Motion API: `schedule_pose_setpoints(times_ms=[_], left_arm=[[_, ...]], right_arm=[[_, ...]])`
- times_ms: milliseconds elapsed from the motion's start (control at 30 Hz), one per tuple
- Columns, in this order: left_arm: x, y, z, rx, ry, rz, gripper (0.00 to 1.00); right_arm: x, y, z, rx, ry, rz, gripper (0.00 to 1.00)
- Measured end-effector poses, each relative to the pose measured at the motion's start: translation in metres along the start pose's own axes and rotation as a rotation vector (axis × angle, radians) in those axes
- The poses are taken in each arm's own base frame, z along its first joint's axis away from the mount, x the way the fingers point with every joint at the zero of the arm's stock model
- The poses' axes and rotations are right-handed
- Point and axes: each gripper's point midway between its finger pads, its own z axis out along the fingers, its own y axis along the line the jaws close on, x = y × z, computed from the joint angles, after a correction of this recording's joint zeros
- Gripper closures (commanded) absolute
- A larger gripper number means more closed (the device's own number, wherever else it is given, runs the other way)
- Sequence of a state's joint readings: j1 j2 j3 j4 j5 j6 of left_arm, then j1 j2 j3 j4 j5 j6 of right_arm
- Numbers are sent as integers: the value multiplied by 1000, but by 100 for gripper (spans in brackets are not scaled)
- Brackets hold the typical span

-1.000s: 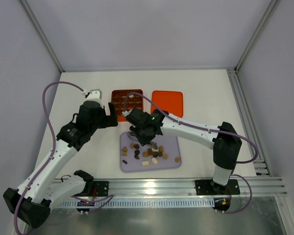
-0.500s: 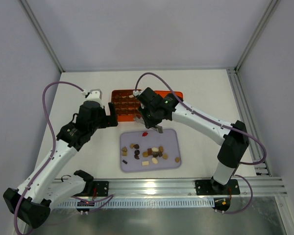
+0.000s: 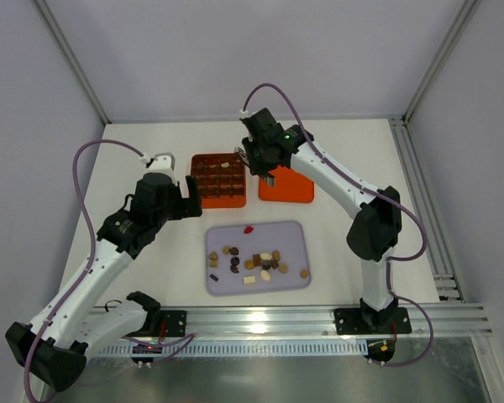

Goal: Pack the chocolate

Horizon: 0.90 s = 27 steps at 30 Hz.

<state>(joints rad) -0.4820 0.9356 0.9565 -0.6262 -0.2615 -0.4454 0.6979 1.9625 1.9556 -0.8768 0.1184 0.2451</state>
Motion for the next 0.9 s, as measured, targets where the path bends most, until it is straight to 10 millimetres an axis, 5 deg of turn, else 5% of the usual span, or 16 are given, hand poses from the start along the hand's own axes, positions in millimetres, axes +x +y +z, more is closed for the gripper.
schedule_pose_setpoints(times_ms=[267,900], left_arm=[[0,0,0,0,0,0,0],[0,0,0,0,0,0,0]], right_arm=[[13,-6,51,44,73,-6,75],[10,-6,52,49,64,-5,66]])
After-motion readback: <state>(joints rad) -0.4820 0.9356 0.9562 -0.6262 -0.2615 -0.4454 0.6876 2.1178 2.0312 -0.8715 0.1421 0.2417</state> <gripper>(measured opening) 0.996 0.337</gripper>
